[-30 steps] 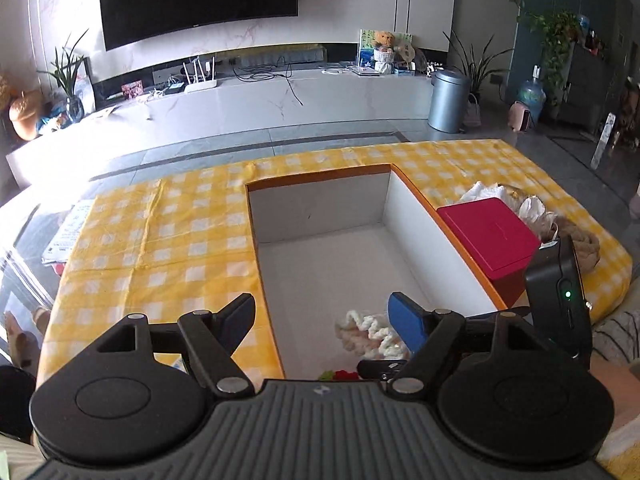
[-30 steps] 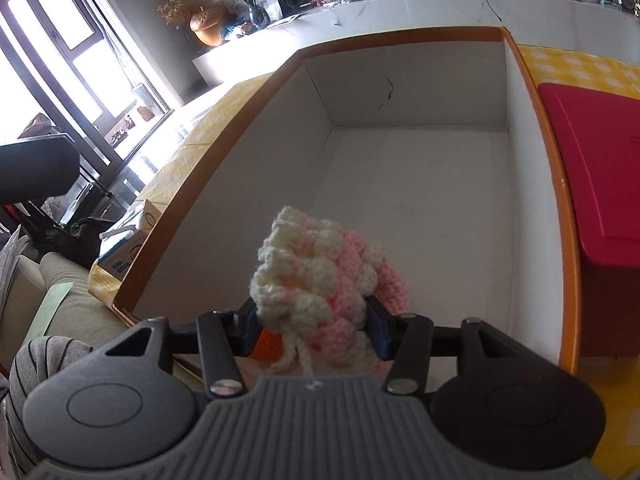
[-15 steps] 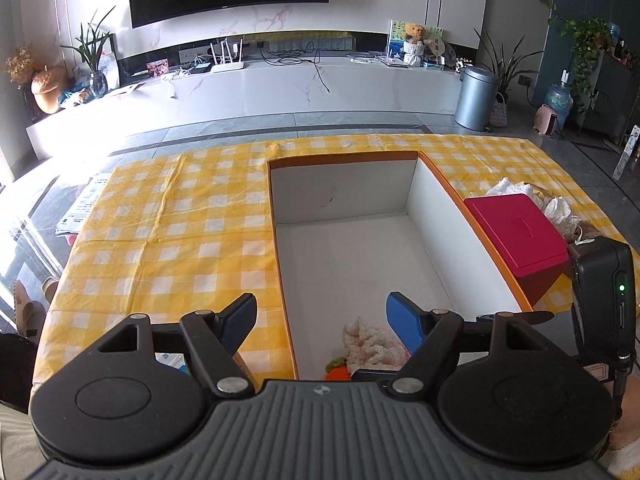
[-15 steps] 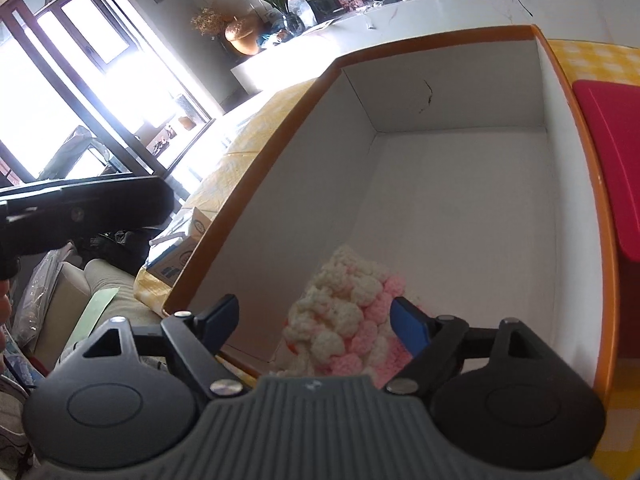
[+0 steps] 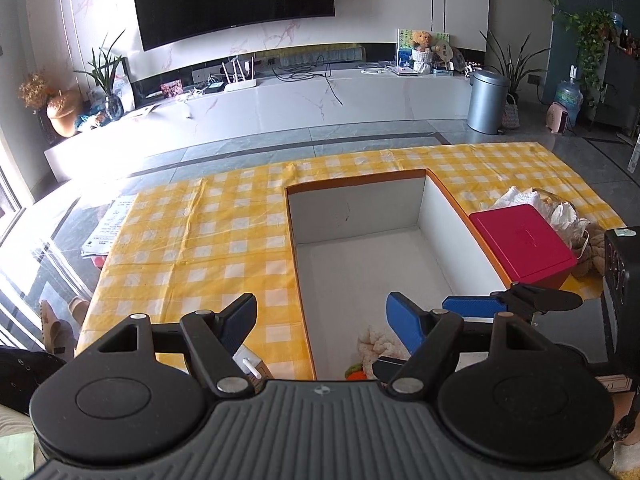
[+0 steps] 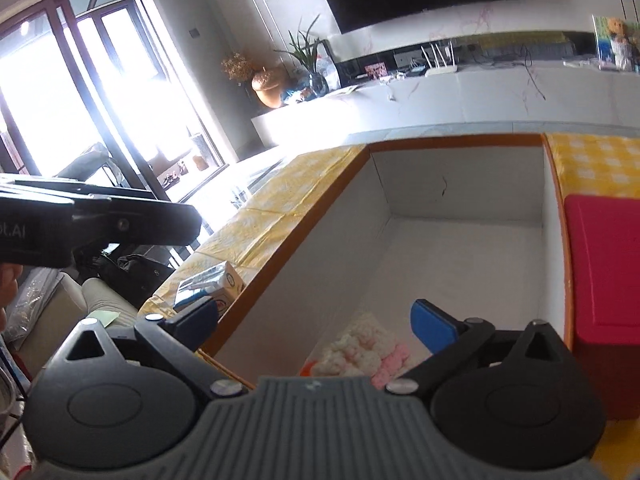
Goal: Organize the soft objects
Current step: 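Move the right tool back to the pile and grasp the brown fluffy towel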
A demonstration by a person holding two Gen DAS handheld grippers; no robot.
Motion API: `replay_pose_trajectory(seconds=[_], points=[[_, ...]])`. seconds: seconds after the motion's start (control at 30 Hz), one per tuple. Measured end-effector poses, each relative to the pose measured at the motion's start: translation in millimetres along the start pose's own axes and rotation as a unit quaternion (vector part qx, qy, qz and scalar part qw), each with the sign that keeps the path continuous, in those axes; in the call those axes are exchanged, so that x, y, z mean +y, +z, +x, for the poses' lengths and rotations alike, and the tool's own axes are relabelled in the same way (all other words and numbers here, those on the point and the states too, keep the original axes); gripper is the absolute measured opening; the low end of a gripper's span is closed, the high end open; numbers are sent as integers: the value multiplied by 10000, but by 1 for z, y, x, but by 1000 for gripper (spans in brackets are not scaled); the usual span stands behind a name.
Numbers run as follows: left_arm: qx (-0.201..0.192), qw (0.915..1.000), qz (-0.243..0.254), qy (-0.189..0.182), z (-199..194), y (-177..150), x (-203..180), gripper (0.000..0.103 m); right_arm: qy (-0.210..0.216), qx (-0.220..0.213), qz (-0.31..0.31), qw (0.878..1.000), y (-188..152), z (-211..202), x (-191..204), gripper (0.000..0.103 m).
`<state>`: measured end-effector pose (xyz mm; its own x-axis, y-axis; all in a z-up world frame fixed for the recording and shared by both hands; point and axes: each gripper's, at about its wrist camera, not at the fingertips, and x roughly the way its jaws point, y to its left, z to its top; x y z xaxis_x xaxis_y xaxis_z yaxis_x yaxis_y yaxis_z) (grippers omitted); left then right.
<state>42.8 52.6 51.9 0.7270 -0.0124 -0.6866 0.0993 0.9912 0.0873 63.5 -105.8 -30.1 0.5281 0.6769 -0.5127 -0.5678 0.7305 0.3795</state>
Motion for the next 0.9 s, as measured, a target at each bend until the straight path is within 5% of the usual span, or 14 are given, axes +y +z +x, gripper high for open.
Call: replay_pose_trajectory(seconds=[0.27,0.53,0.63,0.73,0.9], points=[[-202,9992,358,6,-15,14,-31,87,-114,-584,-499,9970,12,-42,2,101],[-138,9973,339,-632,-15,31,-71,87,-1117,-1177,-510,9854,23,-112,-47,101],[-99,9965,323,-768,-13,35,-89,87,-1841,-1309,-246,9738,21,-138,-79,101],[-64,9954,300,-905,-11,39,-105,87,-2675,-1393,207,9532,14,-168,-115,101],[-62,9927,431,-1128,-5,43,-137,87,-3460,-1480,1547,9135,-8,-222,-172,101]])
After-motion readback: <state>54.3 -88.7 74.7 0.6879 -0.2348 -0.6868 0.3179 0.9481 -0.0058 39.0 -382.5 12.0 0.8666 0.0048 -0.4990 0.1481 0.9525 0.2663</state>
